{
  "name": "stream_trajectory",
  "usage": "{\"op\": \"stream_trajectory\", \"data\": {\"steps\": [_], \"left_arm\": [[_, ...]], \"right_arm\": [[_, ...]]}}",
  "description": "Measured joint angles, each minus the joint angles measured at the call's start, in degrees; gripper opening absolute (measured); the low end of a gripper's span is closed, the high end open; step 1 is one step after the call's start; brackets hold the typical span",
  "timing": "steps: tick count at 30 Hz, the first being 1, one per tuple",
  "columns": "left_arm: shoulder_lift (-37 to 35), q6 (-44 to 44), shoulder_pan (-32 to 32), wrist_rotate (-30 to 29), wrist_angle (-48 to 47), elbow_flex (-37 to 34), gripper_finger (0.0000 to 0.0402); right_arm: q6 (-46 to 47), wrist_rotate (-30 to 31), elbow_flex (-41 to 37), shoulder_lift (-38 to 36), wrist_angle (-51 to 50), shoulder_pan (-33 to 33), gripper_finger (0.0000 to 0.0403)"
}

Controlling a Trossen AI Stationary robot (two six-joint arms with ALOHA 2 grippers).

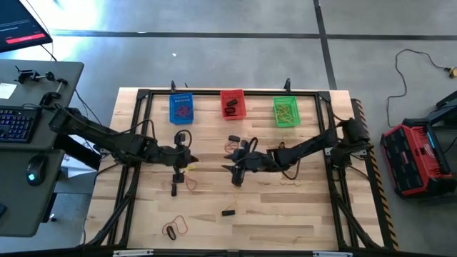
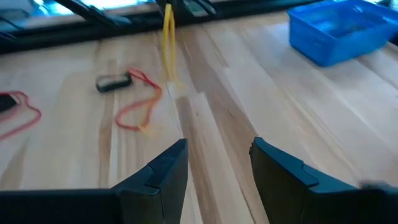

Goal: Sort rubber bands into baskets
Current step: Put the yellow rubber band into the green bin

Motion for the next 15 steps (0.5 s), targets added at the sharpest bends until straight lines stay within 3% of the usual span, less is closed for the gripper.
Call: {"op": "stream_trajectory", "data": {"steps": [7, 15], "left_arm": [[0.00, 3.20, 2.55, 0.03, 4.64, 0.00, 0.0000], [0.29, 4.93, 5.26, 0.87, 10.08, 0.02, 0.0000]], "right_arm": [[-0.93, -4.81, 0.00, 4.54, 13.11, -2.35, 0.0164], [-1.56, -4.76, 0.02, 6.45, 16.63, -3.22, 0.0176]]}}
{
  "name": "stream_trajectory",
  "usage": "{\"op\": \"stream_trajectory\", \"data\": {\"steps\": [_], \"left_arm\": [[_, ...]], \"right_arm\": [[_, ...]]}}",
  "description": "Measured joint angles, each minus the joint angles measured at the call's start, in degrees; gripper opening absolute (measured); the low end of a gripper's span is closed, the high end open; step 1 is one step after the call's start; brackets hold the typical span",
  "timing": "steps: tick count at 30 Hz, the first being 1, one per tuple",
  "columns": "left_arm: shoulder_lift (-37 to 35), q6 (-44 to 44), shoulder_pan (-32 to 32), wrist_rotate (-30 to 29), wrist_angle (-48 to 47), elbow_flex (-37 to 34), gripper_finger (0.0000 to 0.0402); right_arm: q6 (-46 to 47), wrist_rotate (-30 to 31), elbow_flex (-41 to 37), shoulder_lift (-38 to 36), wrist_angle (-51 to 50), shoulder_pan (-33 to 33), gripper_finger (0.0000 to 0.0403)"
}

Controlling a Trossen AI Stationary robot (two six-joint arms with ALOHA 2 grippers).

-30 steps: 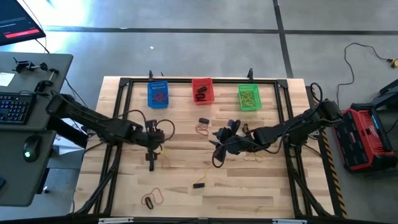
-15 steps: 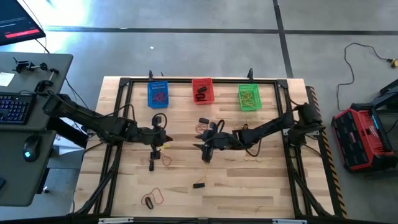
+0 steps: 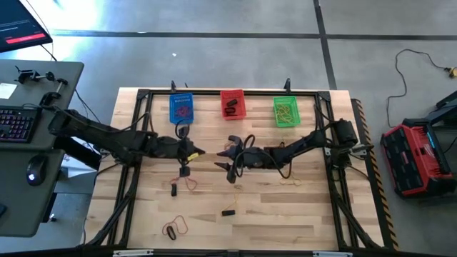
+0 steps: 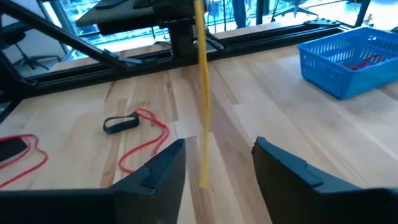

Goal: Sort rubber bands into baskets
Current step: Put the yellow rubber band into the green bin

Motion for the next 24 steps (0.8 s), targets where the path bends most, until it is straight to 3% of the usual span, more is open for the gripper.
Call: {"op": "stream_trajectory", "data": {"steps": [7, 14, 18, 24], "left_arm": [[2.84, 2.33, 1.94, 2.85, 6.37, 0.00, 0.0000], [4.98, 3.77, 2.84, 2.92, 10.98, 0.00, 0.0000], [5.15, 4.78, 2.84, 4.29, 12.64, 0.00, 0.0000], [5.15, 4.80, 2.84, 5.35, 13.17, 0.02, 0.0000]], "right_arm": [[-0.01, 0.72, 1.76, 0.00, 0.35, 0.02, 0.0240], [-0.99, 2.12, 2.14, 0.00, 0.33, -0.43, 0.0244], [-2.17, 2.12, 2.14, 0.00, -0.17, -0.59, 0.0208], [-4.92, 2.04, 2.14, 0.00, -0.59, -0.59, 0.0082]]}}
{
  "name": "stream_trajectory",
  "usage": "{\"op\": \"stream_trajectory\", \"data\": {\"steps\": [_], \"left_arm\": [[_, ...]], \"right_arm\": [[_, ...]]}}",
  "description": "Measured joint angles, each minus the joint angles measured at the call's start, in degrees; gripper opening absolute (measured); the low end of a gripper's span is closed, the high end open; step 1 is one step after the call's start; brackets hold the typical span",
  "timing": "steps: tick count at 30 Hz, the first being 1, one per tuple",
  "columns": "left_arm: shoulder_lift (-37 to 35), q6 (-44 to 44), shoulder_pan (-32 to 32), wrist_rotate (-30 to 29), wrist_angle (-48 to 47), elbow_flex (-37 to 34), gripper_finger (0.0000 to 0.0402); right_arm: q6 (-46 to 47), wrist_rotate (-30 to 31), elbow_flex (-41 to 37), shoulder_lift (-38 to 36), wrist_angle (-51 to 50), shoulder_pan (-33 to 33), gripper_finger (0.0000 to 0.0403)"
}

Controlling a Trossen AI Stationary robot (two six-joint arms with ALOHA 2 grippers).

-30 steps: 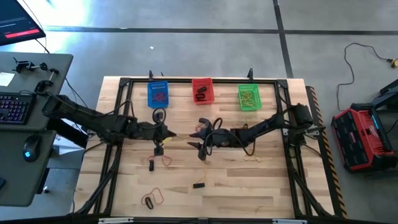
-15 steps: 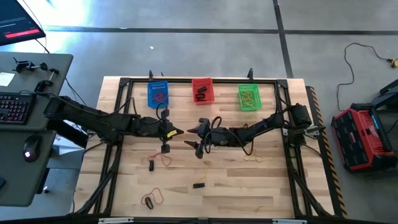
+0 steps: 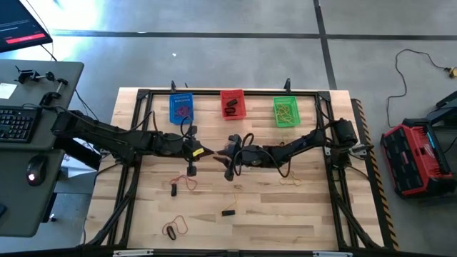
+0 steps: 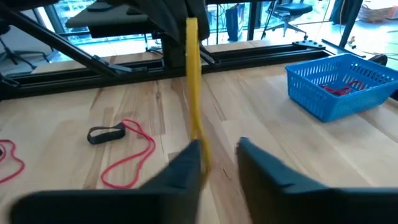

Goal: Sort rubber bands into baskets
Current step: Put the yellow rubber band into the green bin

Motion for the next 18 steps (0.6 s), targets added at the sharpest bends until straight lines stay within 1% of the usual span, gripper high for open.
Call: {"op": "stream_trajectory", "data": {"steps": [2, 3, 4, 8, 11, 13, 16, 18], "left_arm": [[0.11, 0.00, -0.01, -0.02, 0.00, 0.00, 0.0000], [0.20, 0.00, -0.02, -0.02, -0.01, 0.00, 0.0001], [0.22, 0.00, -0.02, -0.02, -0.03, 0.00, 0.0003], [0.69, -0.02, -0.02, -0.48, 0.48, 0.00, 0.0015], [0.59, 1.74, -0.07, -0.94, 3.54, -0.52, 0.0033], [0.57, 3.08, -0.07, -0.94, 6.08, -1.73, 0.0048], [0.63, 4.36, 0.37, -0.92, 11.81, -4.68, 0.0071], [0.61, 4.09, 0.89, -0.96, 15.44, -6.76, 0.0085]], "right_arm": [[-0.01, -0.01, 0.00, 0.00, 0.00, 0.00, 0.0033], [-0.08, -0.01, 0.00, 0.00, 0.00, 0.00, 0.0017], [-0.50, -0.03, 0.00, 0.00, 0.00, 0.00, 0.0010], [-0.87, -0.10, 0.00, -0.01, -0.12, 0.20, 0.0021], [-0.87, -0.10, 0.00, -0.02, -0.67, 0.61, 0.0009], [-0.89, 0.56, 0.00, -0.02, -0.95, 0.87, 0.0003], [-0.66, 1.94, 0.00, -0.15, -1.37, 1.07, 0.0004], [-0.28, 2.14, 0.00, -0.65, -2.61, 1.05, 0.0002]]}}
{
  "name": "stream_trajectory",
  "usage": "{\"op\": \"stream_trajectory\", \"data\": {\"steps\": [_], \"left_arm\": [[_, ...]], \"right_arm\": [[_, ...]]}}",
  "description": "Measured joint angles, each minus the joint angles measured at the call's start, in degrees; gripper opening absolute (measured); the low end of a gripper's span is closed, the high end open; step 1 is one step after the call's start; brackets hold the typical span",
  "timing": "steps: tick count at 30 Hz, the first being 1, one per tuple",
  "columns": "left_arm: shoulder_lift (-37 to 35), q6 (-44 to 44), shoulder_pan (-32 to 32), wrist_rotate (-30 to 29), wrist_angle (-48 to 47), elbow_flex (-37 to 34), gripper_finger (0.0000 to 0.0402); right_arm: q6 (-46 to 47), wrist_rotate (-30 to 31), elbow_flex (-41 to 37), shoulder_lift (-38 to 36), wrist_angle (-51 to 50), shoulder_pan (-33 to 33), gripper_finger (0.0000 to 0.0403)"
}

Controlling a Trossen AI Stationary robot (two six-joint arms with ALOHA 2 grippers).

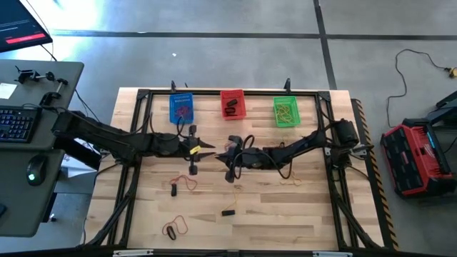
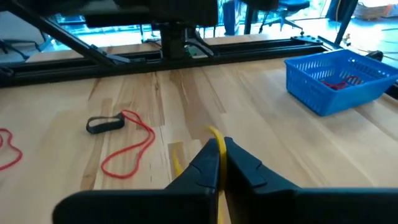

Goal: Sort rubber bands into baskets
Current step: Put the yellow rubber band into the green bin

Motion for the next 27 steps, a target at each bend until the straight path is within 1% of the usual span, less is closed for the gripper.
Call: {"op": "stream_trajectory", "data": {"steps": [4, 8, 12, 15, 19, 22, 27], "left_arm": [[-0.12, -0.66, 0.55, -0.67, 5.70, -3.25, 0.0105], [-0.17, -0.66, 0.59, -1.43, 10.32, -5.35, 0.0113], [-0.20, -1.51, 0.62, -0.62, 15.55, -7.38, 0.0113], [-0.20, -2.95, 0.87, 0.52, 21.15, -10.25, 0.0113], [-0.20, -4.34, 1.89, 2.18, 27.02, -13.86, 0.0113], [-0.20, -5.51, 2.85, 2.79, 27.82, -14.99, 0.0113], [-0.17, -7.19, 3.17, 3.31, 27.57, -15.14, 0.0113]], "right_arm": [[0.72, 1.01, 0.00, -1.41, -1.70, -0.02, 0.0002], [0.72, 3.38, 0.00, -4.07, -5.91, -0.38, 0.0001], [0.72, 7.16, 0.00, -8.18, -13.19, -1.15, 0.0000], [0.74, 9.73, 0.00, -12.27, -20.11, -2.45, 0.0000], [0.92, 11.55, 0.00, -18.18, -28.26, -5.00, 0.0000], [1.28, 13.92, 0.00, -22.31, -34.94, -7.19, 0.0000], [2.34, 20.90, 0.00, -27.81, -46.20, -11.44, 0.0000]]}}
